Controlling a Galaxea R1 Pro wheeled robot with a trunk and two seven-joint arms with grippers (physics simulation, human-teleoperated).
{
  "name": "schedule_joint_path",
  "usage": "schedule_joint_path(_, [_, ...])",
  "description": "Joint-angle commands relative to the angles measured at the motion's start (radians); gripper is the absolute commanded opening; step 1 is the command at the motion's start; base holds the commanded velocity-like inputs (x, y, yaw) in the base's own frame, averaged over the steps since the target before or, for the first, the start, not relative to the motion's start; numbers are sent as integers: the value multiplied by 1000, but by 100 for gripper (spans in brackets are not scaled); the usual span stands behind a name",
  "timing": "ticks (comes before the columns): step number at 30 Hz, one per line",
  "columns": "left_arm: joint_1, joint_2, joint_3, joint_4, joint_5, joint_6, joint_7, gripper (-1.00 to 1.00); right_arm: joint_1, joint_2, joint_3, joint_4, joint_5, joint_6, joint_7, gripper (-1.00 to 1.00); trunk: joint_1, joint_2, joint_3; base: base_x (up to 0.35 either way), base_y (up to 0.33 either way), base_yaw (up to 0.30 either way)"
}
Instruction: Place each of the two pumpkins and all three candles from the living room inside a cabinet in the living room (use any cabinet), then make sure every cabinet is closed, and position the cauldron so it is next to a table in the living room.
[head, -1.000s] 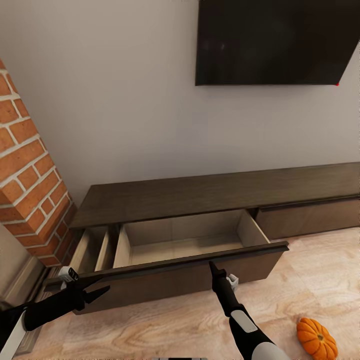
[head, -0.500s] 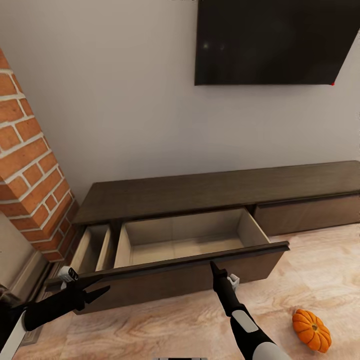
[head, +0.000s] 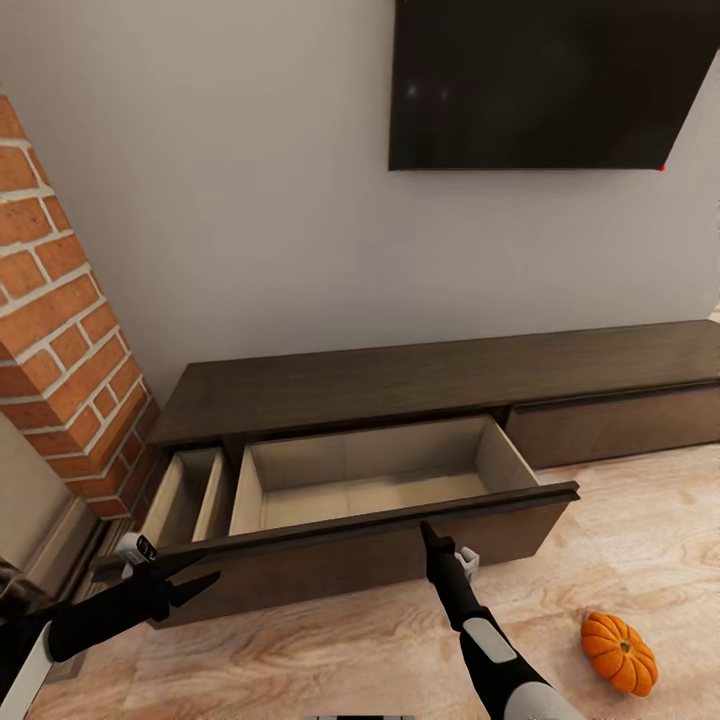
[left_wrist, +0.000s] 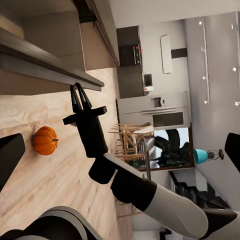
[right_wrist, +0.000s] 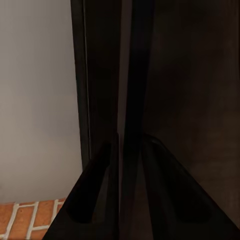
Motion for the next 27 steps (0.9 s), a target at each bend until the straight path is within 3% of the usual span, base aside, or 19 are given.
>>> schedule_joint_path(1, [0,0,0,0,0,0,0,100,5,21,31,0,12,3,18,-100,0,0,0,-25,0,0])
schedule_joint_path(27, [0,0,0,0,-1,0,0,100,5,21,31,0,12,4,18,-100,0,0,0,-1,0,0])
